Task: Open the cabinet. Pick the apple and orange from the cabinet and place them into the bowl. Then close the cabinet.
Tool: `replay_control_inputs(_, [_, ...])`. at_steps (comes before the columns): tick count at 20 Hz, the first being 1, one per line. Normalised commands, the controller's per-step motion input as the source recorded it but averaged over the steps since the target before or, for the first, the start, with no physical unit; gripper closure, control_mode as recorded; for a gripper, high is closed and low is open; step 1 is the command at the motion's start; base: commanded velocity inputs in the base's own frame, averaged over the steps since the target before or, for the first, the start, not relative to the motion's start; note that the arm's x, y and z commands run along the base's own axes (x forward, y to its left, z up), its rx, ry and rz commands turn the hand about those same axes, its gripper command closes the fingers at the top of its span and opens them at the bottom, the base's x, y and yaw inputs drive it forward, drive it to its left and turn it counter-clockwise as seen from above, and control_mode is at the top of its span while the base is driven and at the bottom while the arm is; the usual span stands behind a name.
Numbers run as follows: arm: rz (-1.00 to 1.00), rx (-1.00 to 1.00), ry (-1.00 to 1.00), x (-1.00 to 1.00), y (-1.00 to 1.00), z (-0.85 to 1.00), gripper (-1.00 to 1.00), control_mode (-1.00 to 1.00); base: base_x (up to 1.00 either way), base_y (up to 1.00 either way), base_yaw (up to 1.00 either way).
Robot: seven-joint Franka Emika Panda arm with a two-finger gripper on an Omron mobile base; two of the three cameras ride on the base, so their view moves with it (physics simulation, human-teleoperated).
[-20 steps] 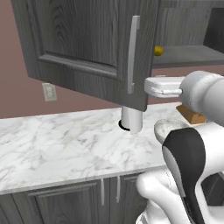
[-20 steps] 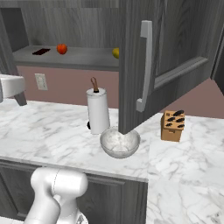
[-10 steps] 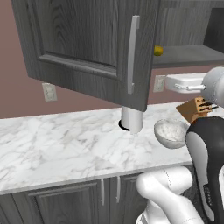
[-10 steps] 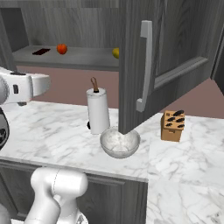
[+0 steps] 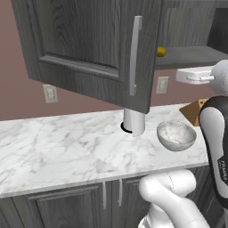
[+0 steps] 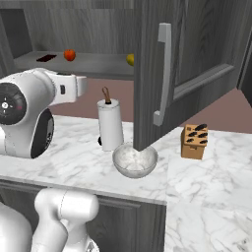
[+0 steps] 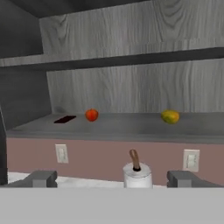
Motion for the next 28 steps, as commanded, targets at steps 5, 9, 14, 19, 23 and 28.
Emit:
replay_control_inputs(5, [0.10, 0.00, 0.00, 0.53, -0.08, -0.12, -1.00, -1.00, 0.00, 0.00, 0.00])
replay_control_inputs(9, [0.15, 0.00, 0.00, 0.49, 0.00, -0.08, -1.00, -1.00, 0.00, 0.00, 0.00])
replay_control_inputs(14, [0.18, 0.00, 0.00, 0.39, 0.00, 0.00, -1.00, -1.00, 0.00, 0.00, 0.00])
replay_control_inputs(19, [0.19, 0.00, 0.00, 0.32, 0.00, -0.02, -1.00, -1.00, 0.00, 0.00, 0.00])
replay_control_inputs(23, [0.23, 0.00, 0.00, 0.17, 0.13, -0.12, -1.00, -1.00, 0.00, 0.00, 0.00])
replay_control_inputs(28, [0.25, 0.00, 0.00, 0.00, 0.32, -0.13, -1.00, -1.00, 0.00, 0.00, 0.00])
